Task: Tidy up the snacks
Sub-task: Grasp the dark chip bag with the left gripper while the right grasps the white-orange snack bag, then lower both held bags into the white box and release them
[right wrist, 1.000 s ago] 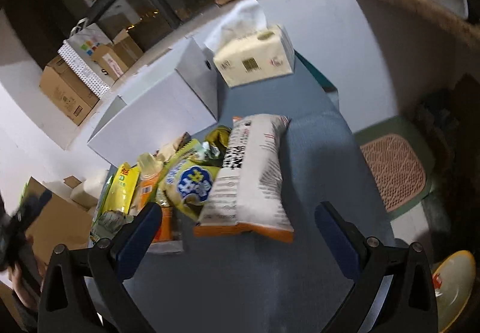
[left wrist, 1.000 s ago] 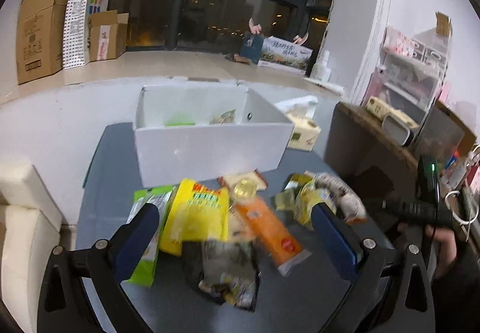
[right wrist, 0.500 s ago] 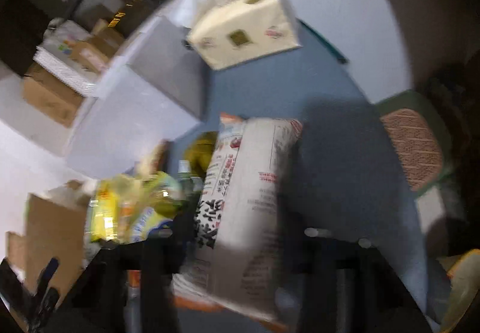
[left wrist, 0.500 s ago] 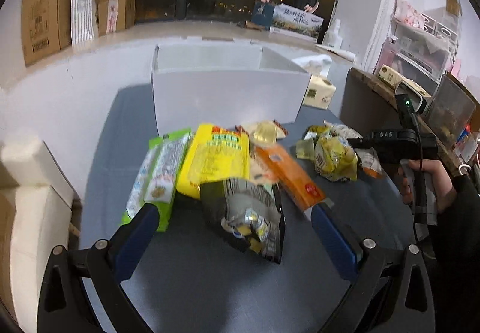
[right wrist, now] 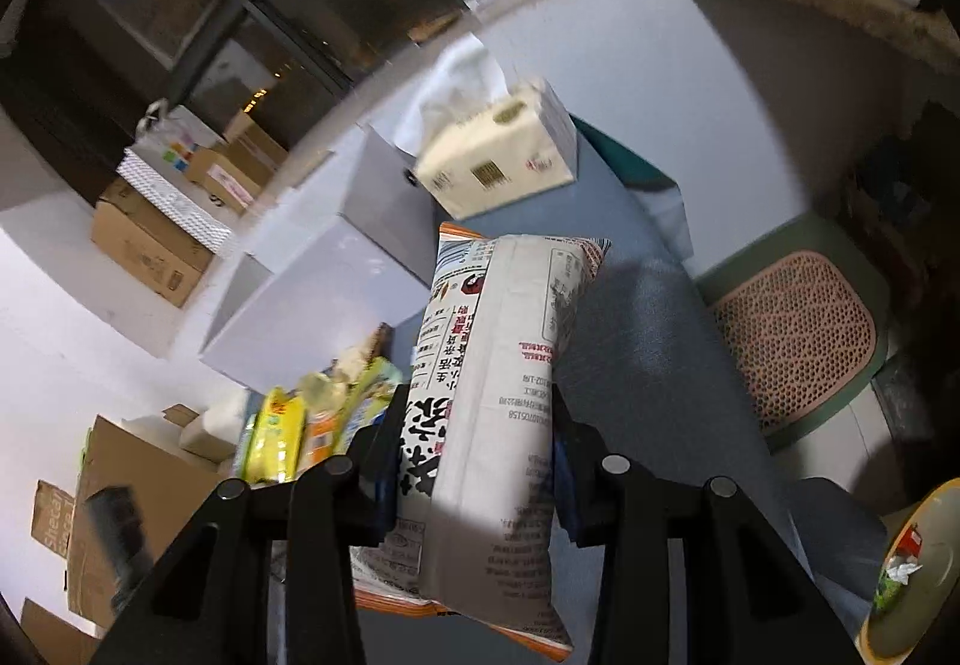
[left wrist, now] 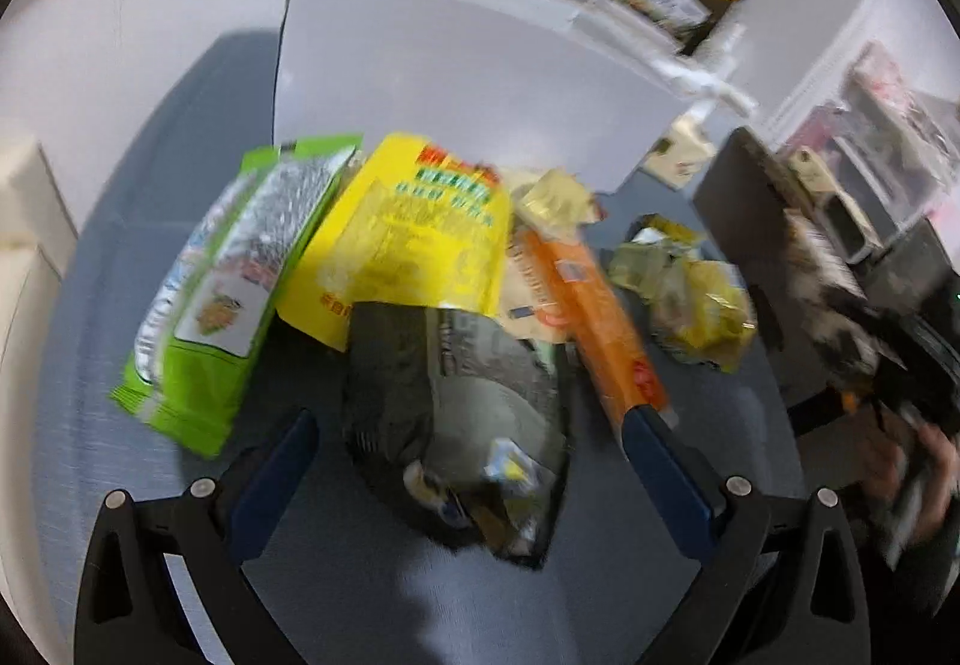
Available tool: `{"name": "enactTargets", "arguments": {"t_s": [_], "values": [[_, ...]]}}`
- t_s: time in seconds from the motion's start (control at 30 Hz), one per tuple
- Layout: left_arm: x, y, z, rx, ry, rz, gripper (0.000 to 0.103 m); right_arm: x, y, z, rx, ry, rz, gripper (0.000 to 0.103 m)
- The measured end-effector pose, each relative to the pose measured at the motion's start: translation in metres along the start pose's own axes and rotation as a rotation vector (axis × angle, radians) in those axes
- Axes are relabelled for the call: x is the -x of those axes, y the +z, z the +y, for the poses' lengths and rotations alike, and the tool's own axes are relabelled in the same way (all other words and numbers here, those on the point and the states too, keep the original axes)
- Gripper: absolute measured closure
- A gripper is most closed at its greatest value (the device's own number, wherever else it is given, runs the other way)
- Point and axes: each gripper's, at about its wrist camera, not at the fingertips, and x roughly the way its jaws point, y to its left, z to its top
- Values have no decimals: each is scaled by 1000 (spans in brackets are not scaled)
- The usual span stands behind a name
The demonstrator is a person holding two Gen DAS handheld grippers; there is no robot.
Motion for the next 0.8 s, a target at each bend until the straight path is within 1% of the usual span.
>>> {"name": "enactTargets", "arguments": {"t_s": [0.03, 0.1, 0.13, 0.17, 0.2, 0.23, 0.27, 0.3, 0.37, 0.43, 0.53, 0.6, 0.73, 0.8], "values": [[-3, 0, 0, 12, 6, 3, 1, 6, -2, 3, 6, 4, -11, 59], [-10, 0, -1, 19, 8, 13, 8, 14, -3, 7, 16, 10, -18, 59], [-12, 0, -1, 19, 11, 15, 33, 18, -4, 8, 21, 12, -21, 59], [-15, -2, 0, 28, -5, 24, 49, 20, -5, 11, 28, 14, -24, 59], [-14, -4, 1, 41, -33, 28, 52, 21, -7, 15, 40, 17, -22, 59], [-14, -5, 1, 42, -43, 28, 55, 22, -8, 18, 47, 20, -19, 59], [-10, -8, 0, 32, -38, 16, 56, 22, -8, 20, 55, 26, -16, 59], [-3, -13, -2, 6, -14, -13, 56, 22, -10, 24, 63, 35, -15, 59], [11, -19, -4, -21, -9, -48, 56, 23, -13, 31, 77, 49, -12, 59], [28, -21, -4, -30, -38, -81, 56, 19, -14, 41, 109, 60, -5, 59], [56, -21, -14, -86, -49, -147, 56, 16, -18, 58, 153, 77, -1, 59], [73, -16, -21, -117, -89, -180, 56, 10, -19, 74, 192, 81, 2, 59], [97, 16, -35, -186, -107, -261, 56, -5, -12, 107, 265, 94, 6, 59], [104, 44, -39, -208, -107, -301, 56, -14, -3, 126, 315, 88, -3, 59]]}}
